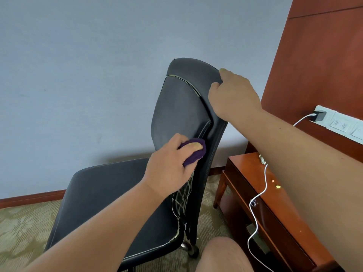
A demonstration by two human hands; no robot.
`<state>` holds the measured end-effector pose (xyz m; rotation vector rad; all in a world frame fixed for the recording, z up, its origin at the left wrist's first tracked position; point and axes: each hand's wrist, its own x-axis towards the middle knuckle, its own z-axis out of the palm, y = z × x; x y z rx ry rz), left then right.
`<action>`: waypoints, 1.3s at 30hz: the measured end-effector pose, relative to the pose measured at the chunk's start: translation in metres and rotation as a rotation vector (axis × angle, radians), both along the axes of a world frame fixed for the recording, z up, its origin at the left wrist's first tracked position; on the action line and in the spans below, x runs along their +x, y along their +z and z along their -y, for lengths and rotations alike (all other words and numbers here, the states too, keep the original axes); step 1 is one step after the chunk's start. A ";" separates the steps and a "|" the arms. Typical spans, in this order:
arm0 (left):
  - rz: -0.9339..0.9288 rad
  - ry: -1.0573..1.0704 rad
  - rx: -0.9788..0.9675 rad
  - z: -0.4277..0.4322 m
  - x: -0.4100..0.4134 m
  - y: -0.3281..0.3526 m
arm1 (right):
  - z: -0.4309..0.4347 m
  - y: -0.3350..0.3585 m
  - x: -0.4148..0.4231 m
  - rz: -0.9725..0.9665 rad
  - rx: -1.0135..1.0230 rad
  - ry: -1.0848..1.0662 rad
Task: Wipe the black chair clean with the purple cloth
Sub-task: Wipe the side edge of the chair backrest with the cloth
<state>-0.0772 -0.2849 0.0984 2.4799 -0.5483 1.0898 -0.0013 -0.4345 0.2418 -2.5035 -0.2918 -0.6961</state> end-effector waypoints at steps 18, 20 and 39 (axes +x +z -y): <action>-0.056 0.123 0.082 -0.007 -0.018 -0.003 | -0.002 0.001 -0.002 -0.020 0.003 -0.034; -0.046 0.121 0.079 -0.008 -0.015 -0.002 | -0.002 0.001 -0.003 -0.022 0.002 -0.024; -0.086 0.117 0.085 -0.001 -0.016 -0.003 | -0.002 0.002 -0.004 -0.013 0.015 -0.016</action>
